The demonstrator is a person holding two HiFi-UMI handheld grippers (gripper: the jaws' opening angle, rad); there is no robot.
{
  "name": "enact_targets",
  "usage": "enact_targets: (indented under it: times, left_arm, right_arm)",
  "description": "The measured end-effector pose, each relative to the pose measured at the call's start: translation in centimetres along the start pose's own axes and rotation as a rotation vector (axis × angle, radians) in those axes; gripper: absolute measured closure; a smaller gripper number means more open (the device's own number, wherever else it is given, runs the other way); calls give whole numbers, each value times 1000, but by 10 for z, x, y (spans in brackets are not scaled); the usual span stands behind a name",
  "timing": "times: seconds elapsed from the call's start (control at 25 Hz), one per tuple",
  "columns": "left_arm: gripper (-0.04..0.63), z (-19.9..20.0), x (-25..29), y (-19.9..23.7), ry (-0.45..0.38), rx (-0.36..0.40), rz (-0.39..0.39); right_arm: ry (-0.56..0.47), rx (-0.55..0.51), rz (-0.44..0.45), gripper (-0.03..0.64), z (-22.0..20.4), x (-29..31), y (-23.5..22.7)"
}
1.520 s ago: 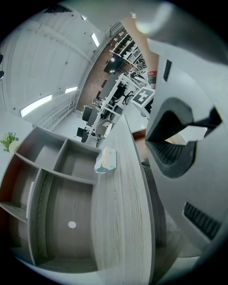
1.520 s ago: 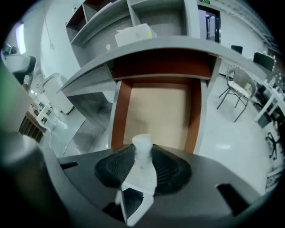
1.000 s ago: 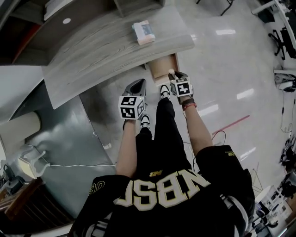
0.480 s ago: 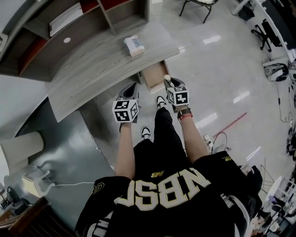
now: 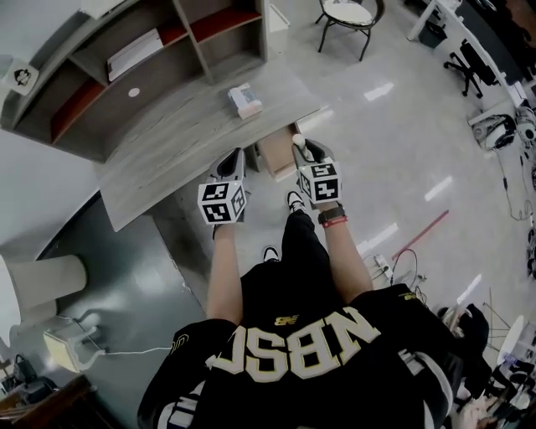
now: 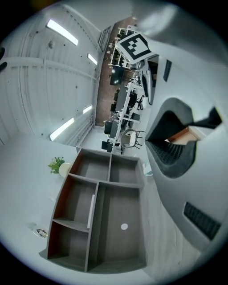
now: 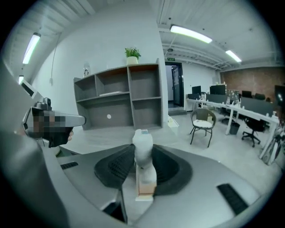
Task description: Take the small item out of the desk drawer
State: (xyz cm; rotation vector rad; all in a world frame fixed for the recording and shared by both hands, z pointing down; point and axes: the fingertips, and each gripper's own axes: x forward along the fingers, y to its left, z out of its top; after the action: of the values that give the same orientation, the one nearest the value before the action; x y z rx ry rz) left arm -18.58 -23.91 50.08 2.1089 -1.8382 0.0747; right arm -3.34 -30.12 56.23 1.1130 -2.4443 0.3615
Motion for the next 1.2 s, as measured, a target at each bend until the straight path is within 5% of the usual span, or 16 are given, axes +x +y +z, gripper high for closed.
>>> enact_targets:
  times: [0.24,0.56,1.2]
  left_arm:
    - [580,44,-19,-8,-93,15,-13]
    - [580,108,-46,-29,-209,149,15]
    - [580,166,-87,-46,-357,153,42]
  right_arm:
    - [-104,-32,-6,486,44,-28,13]
    - [-269,-42,-30,488,108,-71,20]
    - [-491,-78,-104,488,187,-148,25]
